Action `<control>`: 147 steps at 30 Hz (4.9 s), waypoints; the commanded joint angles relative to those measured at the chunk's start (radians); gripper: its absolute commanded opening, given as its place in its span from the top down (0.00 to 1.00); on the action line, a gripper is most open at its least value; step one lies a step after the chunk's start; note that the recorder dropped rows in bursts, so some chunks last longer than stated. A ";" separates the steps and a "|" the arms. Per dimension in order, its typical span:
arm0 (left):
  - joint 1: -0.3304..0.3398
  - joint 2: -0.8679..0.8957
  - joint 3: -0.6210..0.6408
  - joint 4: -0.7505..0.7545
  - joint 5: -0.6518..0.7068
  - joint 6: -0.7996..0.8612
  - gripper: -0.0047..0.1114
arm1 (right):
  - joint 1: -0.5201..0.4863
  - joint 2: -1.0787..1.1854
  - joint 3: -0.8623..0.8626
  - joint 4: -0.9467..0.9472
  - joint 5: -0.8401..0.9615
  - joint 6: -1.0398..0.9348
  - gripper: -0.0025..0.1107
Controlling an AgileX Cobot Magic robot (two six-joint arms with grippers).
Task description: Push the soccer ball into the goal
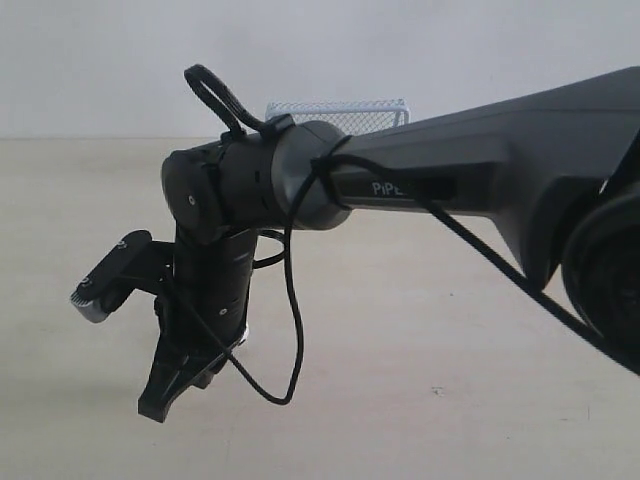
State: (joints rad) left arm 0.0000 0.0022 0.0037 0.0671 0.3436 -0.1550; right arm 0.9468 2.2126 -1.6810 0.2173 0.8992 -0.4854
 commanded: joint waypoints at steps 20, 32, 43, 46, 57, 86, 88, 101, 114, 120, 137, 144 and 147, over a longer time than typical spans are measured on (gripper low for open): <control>0.002 -0.002 -0.004 -0.005 -0.004 -0.010 0.91 | -0.013 -0.002 -0.006 -0.073 -0.020 -0.046 0.98; 0.002 -0.002 -0.004 -0.005 -0.004 -0.010 0.91 | -0.017 0.003 -0.006 0.034 -0.014 -0.083 0.98; 0.002 -0.002 -0.004 -0.005 -0.004 -0.010 0.91 | -0.139 0.006 -0.125 -0.517 0.035 0.377 0.98; 0.002 -0.002 -0.004 -0.005 -0.004 -0.010 0.91 | -0.067 -0.057 -0.085 -0.605 0.028 0.397 0.98; 0.002 -0.002 -0.004 -0.005 -0.004 -0.010 0.91 | -0.041 -0.242 0.315 -0.713 -0.044 0.645 0.98; 0.002 -0.002 -0.004 -0.005 -0.004 -0.010 0.91 | -0.041 -1.366 1.223 -0.827 -0.395 1.407 0.98; 0.002 -0.002 -0.004 -0.005 -0.004 -0.010 0.91 | -0.041 -1.434 1.240 -0.823 -0.392 1.428 0.98; 0.002 -0.002 -0.004 -0.005 -0.004 -0.010 0.91 | -0.041 -1.631 1.240 -0.851 -0.380 1.425 0.98; 0.002 -0.002 -0.004 -0.005 -0.004 -0.010 0.91 | -0.062 -1.631 1.240 -0.856 -0.402 1.430 0.98; 0.002 -0.002 -0.004 -0.005 -0.004 -0.010 0.91 | -0.285 -1.687 1.325 -0.856 -0.629 1.420 0.98; 0.002 -0.002 -0.004 -0.005 -0.004 -0.010 0.91 | -0.761 -2.043 1.681 -0.842 -0.883 1.461 0.98; 0.002 -0.002 -0.004 -0.005 -0.004 -0.010 0.91 | -0.801 -2.142 1.681 -0.841 -0.853 1.460 0.98; 0.002 -0.002 -0.004 -0.005 -0.004 -0.010 0.91 | -0.801 -2.184 1.681 -0.841 -0.783 1.448 0.98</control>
State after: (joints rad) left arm 0.0000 0.0022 0.0037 0.0671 0.3436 -0.1569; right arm 0.1509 0.0648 -0.0064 -0.6212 0.0568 0.9776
